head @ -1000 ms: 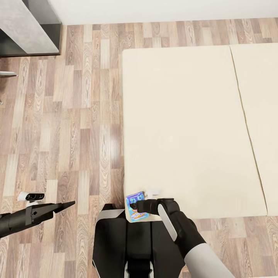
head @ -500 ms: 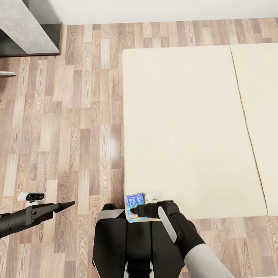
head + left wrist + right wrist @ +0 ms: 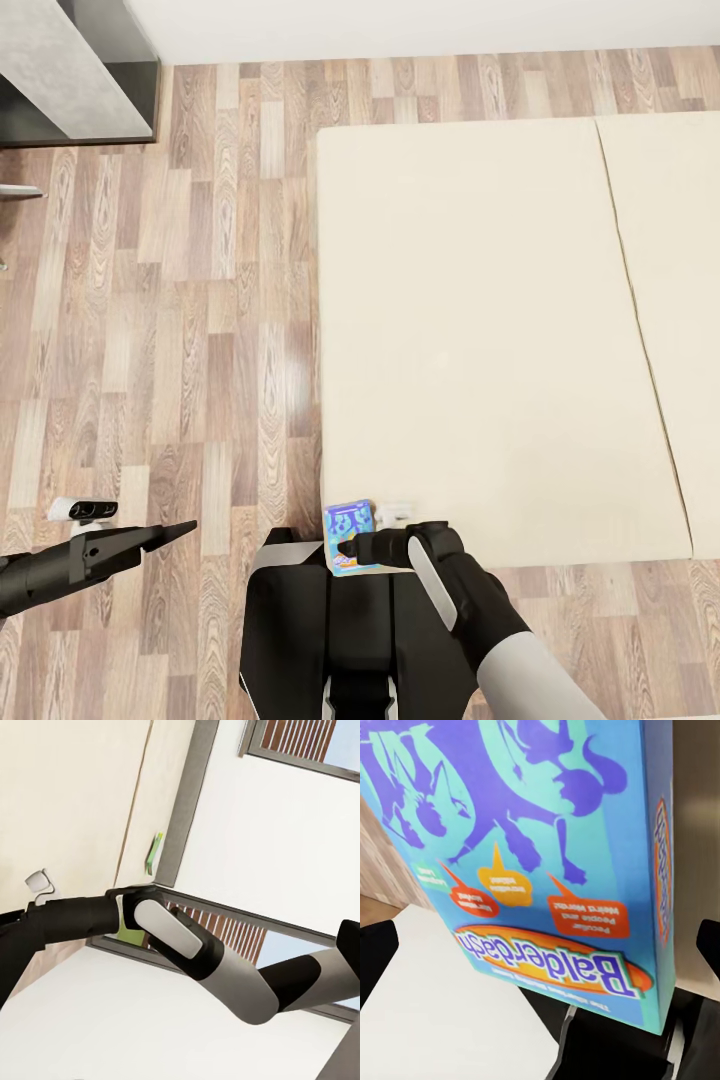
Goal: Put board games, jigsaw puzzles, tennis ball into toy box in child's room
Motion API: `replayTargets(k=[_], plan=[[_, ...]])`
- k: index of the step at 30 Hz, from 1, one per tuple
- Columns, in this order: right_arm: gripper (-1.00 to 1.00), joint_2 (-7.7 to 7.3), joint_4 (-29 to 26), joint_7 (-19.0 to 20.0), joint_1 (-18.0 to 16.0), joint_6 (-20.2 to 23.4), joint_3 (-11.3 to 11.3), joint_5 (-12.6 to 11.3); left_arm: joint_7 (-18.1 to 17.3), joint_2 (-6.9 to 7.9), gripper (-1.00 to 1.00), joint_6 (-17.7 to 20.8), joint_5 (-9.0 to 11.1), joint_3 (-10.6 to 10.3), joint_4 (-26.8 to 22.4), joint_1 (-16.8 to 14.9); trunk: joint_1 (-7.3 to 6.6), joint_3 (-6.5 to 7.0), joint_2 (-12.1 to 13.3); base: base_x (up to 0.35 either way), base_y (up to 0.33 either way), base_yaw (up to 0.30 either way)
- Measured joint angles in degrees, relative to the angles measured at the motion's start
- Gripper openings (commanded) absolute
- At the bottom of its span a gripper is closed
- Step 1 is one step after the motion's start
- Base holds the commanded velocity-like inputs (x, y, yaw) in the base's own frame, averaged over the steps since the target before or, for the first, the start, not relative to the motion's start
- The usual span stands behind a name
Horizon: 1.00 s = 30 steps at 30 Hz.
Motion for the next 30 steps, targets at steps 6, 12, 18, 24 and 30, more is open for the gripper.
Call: replayTargets(k=[6, 12, 18, 24, 30], plan=[[1.0, 0.0, 0.0, 0.0, 0.0, 0.0, 0.01, 0.0, 0.0, 0.0, 1.0, -0.01, 0.0, 0.0, 0.0, 0.0, 0.0, 0.0, 0.0, 0.0, 0.031, 0.0], [1.0, 0.0, 0.0, 0.0, 0.0, 0.0, 0.01, 0.04, 0.0, 0.0, 1.0, -0.02, 0.0, 0.0, 0.0, 0.0, 0.0, 0.0, 0.0, 0.0, 0.005, 0.0], [1.0, 0.0, 0.0, 0.0, 0.0, 0.0, 0.01, 0.06, 0.0, 0.0, 1.0, -0.03, 0.0, 0.0, 0.0, 0.0, 0.0, 0.0, 0.0, 0.0, 0.009, 0.0], [1.0, 0.0, 0.0, 0.0, 0.0, 0.0, 0.01, 0.03, 0.0, 0.0, 1.0, 0.0, 0.0, 0.0, 0.0, 0.0, 0.0, 0.0, 0.0, 0.0, 0.042, 0.0], [1.0, 0.0, 0.0, 0.0, 0.0, 0.0, 0.01, 0.02, 0.0, 0.0, 1.0, -0.02, 0.0, 0.0, 0.0, 0.0, 0.0, 0.0, 0.0, 0.0, 0.011, 0.0]])
